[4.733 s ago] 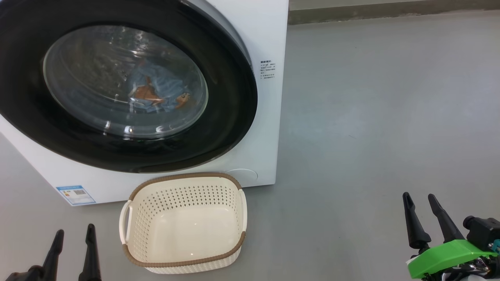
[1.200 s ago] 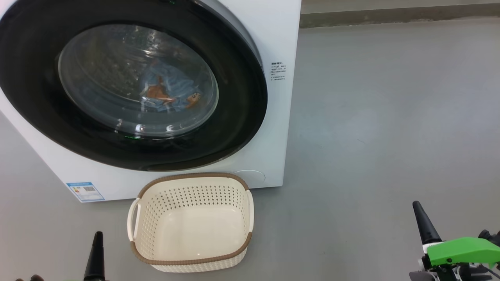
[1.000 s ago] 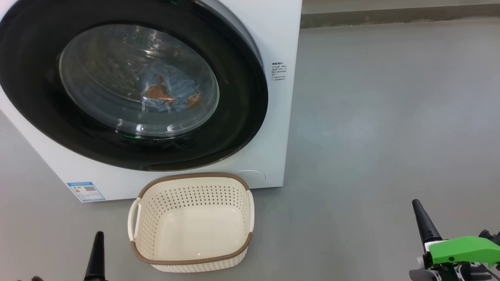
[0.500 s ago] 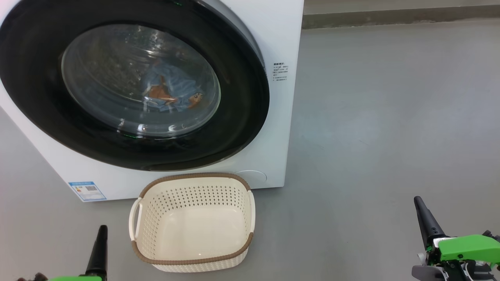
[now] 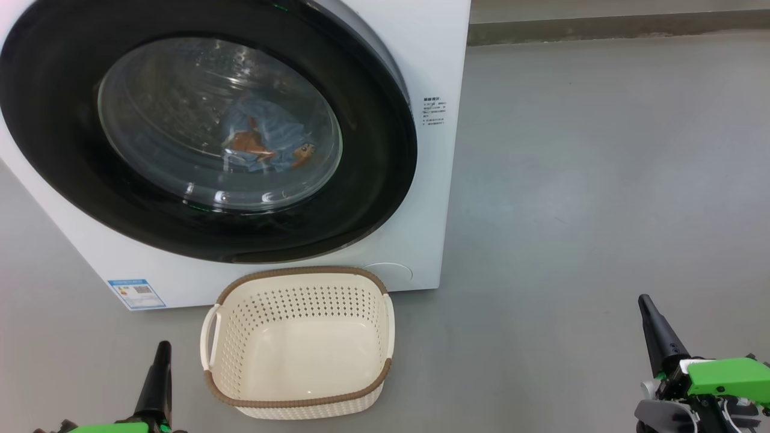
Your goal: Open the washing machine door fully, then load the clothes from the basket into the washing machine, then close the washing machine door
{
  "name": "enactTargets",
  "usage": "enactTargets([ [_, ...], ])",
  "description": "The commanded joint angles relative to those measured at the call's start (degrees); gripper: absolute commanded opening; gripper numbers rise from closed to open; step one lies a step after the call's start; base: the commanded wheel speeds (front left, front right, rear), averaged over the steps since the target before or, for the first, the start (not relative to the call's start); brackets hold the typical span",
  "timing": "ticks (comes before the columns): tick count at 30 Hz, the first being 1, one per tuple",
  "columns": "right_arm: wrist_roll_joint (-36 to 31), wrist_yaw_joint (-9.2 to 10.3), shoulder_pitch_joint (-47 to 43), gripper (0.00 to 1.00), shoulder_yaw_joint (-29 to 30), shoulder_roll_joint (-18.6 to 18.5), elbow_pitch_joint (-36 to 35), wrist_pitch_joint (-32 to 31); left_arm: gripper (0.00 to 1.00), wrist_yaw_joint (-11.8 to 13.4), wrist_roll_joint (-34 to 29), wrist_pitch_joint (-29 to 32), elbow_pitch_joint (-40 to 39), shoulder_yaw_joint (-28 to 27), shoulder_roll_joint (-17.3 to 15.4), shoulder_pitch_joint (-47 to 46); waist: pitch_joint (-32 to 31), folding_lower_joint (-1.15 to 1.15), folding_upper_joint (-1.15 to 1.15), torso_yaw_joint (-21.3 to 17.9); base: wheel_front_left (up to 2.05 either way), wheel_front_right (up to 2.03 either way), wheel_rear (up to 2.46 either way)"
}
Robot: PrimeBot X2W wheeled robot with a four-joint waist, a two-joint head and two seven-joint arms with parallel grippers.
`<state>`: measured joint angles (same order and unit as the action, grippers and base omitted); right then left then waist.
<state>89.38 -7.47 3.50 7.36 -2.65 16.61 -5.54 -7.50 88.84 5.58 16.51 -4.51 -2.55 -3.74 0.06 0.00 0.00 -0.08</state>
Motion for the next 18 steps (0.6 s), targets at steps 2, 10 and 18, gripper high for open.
enactTargets([
  [2, 1.73, -0.02, 3.04, 0.00, -0.90, -0.33, -2.08, -0.67, 0.00, 0.01, 2.14, 0.65, -1.91, -2.05, -0.43, -2.80, -0.02, 0.00, 0.00, 0.04, 0.00, 0.00, 0.00],
  [10, 2.70, -0.02, 3.09, 0.00, -0.73, -0.23, -2.24, -1.01, 0.00, 0.01, 3.23, 0.98, -2.03, -2.12, -0.32, -2.89, -0.03, 0.00, 0.00, 0.08, 0.00, 0.00, 0.00],
  [18, 2.70, -0.02, 3.09, 0.00, -0.73, -0.23, -2.24, -1.01, 0.00, 0.01, 3.23, 0.98, -2.05, -2.12, -0.32, -2.89, -0.03, 0.00, 0.00, 0.08, 0.00, 0.00, 0.00],
])
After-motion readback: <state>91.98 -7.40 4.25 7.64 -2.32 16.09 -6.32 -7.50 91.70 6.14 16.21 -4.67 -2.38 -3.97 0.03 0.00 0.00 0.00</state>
